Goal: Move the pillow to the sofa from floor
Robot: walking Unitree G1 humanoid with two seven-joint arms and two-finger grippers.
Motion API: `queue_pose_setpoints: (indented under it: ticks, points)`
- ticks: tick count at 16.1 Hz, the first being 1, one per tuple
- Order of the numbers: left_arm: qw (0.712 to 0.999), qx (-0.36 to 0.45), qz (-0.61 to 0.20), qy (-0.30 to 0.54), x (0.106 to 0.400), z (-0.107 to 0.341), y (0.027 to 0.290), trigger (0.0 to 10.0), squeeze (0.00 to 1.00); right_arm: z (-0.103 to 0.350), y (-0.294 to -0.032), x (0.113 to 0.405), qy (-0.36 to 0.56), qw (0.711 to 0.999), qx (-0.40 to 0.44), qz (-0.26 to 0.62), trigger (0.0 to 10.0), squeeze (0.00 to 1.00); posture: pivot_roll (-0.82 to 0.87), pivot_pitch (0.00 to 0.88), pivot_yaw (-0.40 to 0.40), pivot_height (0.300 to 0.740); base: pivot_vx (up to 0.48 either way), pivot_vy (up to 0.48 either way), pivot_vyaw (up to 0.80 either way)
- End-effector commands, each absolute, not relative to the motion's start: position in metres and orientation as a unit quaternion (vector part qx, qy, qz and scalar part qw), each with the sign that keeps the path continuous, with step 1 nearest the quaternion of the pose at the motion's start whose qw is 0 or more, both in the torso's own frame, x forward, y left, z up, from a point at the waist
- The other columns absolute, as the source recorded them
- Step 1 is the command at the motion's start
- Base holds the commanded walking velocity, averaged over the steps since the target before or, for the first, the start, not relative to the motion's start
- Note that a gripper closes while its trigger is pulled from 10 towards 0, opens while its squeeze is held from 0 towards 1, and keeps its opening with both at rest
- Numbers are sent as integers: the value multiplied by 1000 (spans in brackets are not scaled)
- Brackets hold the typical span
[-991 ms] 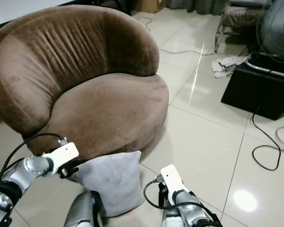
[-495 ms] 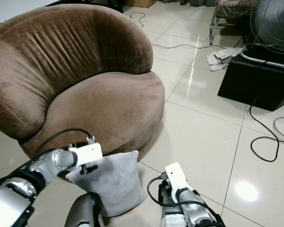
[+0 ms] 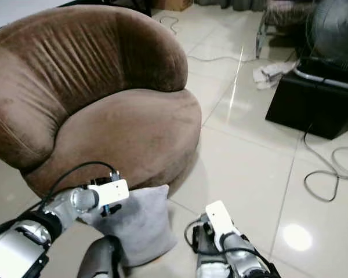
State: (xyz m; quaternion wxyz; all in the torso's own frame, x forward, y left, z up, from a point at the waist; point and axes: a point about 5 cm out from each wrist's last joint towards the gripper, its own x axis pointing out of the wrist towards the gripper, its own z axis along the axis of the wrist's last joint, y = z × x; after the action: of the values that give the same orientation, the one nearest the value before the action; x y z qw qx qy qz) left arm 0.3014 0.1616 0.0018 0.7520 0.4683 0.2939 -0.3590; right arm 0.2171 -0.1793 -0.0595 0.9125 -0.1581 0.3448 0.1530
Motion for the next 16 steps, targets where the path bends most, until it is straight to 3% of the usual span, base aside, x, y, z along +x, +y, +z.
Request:
queue_pose_setpoints:
  ticks: [1,4,6,10,16]
  points:
    - [752,467,-352,303,299,-2,163,10000,0,-64,-179,210,365,899,-168,174,10000,0,-129,0,14,598,0,0,0]
    - [741,482,-353,307,296,-5,160,10000,0,-62,-176,214,360,895,-174,196,10000,0,-79,0,-6,598,0,0,0]
    - [748,477,-343,308,297,-5,157,10000,0,-61,-175,215,360,888,-184,219,10000,0,7,0,-62,598,0,0,0]
    - [743,489,-343,303,298,-5,156,10000,0,-60,-172,217,356,881,-195,241,10000,0,37,0,-88,598,0,0,0]
    - [704,525,-360,314,292,-12,154,10000,0,-65,-170,209,363,874,-203,251,10000,0,10,0,-86,598,0,0,0]
